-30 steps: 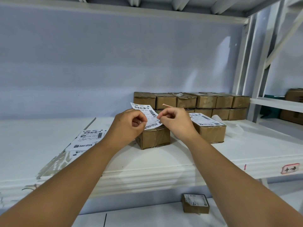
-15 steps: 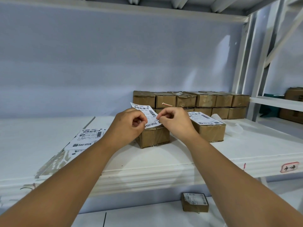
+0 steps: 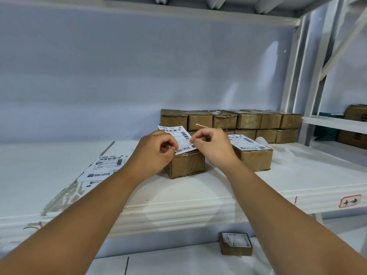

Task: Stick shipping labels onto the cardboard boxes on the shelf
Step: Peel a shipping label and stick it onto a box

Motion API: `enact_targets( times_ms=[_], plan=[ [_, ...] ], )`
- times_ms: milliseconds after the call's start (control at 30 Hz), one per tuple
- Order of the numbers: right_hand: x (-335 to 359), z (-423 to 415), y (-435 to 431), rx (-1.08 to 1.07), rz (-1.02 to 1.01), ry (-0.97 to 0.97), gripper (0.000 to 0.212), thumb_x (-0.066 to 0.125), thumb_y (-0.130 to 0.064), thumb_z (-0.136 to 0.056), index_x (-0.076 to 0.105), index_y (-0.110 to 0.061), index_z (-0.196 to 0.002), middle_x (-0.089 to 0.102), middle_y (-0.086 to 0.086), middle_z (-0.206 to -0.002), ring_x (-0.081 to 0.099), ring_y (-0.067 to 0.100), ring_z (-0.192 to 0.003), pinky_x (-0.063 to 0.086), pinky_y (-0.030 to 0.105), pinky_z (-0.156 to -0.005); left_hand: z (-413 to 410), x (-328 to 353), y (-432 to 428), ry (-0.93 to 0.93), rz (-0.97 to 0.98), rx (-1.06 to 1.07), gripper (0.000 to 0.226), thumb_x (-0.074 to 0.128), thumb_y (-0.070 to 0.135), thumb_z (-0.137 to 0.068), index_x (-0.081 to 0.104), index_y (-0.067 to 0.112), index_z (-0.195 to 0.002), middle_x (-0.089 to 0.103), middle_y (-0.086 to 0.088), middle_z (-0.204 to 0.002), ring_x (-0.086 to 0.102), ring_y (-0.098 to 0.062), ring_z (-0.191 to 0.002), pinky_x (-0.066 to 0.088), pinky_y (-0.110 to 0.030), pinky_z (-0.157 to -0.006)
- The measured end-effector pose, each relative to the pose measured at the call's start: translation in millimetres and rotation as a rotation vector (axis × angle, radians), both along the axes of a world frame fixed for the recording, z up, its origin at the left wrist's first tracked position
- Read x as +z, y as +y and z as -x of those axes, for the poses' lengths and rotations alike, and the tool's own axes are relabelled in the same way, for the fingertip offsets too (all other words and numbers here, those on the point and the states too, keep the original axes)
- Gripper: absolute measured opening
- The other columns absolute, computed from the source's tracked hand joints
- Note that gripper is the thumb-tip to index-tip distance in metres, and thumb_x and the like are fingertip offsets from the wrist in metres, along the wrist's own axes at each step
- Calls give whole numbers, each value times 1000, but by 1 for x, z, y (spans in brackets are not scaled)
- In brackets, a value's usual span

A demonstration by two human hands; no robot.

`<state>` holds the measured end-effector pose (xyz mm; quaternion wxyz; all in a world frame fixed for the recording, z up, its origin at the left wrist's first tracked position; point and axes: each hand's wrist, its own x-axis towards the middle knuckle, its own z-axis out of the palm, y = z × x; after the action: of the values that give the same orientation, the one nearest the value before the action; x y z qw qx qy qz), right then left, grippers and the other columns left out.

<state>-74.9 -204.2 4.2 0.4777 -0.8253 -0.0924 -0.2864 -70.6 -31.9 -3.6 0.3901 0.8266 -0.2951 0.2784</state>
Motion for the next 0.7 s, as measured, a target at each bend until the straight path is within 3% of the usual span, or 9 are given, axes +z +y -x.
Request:
enact_targets(
  times_ms=[133, 300, 700],
  plan=[
    [-2, -2, 1, -37, 80, -5, 17, 61, -13, -80, 71, -23, -71, 50, -20, -43, 46, -3, -49, 32, 9, -48, 1, 0, 1, -24, -38, -10, 23, 58, -3, -81, 68, 17, -74, 60, 9, -83, 57, -9, -77, 47, -23, -74],
    [-4, -2, 1, -59, 166, -15, 17, 63, -16, -77, 68, -28, -66, 52, -15, -49, 48, 1, -54, 36, 18, -57, 1, -1, 1, -33, -42, -23, 24, 57, -2, -81, 68, 18, -73, 61, 4, -83, 58, -13, -77, 48, -30, -75],
    [-6, -4, 0, -65, 232, -8, 15, 62, -17, -77, 70, -26, -69, 51, -14, -51, 47, 4, -58, 39, 23, -62, 3, -3, 1, -56, -81, -58, 19, 59, 1, -81, 68, 17, -75, 61, 2, -83, 55, -9, -76, 45, -21, -71]
  ],
)
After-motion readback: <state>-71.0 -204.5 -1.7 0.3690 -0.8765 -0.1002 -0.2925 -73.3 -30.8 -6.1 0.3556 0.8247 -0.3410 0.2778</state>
